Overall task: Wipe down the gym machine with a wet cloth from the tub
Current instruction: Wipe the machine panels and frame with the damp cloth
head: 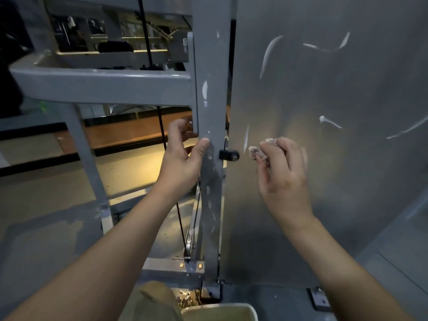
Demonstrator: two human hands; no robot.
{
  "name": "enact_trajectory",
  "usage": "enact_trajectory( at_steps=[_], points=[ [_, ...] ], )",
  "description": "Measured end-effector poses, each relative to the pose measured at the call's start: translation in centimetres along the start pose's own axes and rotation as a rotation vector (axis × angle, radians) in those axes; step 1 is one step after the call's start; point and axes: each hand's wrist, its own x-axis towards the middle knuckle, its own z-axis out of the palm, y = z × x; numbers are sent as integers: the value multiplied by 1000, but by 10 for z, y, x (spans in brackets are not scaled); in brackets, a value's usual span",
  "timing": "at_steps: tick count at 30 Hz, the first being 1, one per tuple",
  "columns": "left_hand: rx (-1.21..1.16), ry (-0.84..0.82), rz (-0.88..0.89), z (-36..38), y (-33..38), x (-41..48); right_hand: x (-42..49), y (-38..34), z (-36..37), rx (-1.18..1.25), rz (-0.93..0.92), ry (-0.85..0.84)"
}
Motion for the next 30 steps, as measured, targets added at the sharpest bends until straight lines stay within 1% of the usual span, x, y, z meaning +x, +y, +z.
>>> enact_trajectory(
  at_steps=[3, 6, 8, 9, 12, 14, 16, 19, 21, 24, 26, 30],
  points=[
    [-34, -22, -2, 0, -5, 3, 24, -10, -6, 48, -133, -62],
    [-48, -31, 9, 1, -7, 6, 61, -21, -4, 29, -212, -25],
    [-52, -29, 20, 0, -9, 7, 59, -20, -2, 24, -246, -35],
    [-52, -31, 19, -1, -10, 8, 48, -15, -3, 14, -281, -81],
    [-57, -39, -4, -1, -9, 8, 8, 6, -10, -48, -393, -292],
    [-63, -36, -18, 0, -6, 7, 10, 9, -13, -74, -456, -352],
    [-61, -42, -31, 1, -5, 6, 28, 1, -13, -79, -473, -332],
    [-76, -43, -39, 3, -7, 7, 33, -7, -7, -76, -415, -243],
    [-76, -47, -36, 3, -8, 7, 11, 4, -8, -87, -407, -296],
    [-78, -47, -13, 2, -9, 7, -4, 13, -18, -105, -462, -424],
    [-76, -54, -13, 3, -8, 7, 18, 6, -18, -103, -466, -403],
    [-79, -55, -14, 3, -7, 7, 67, -12, -9, -92, -398, -212]
  ],
)
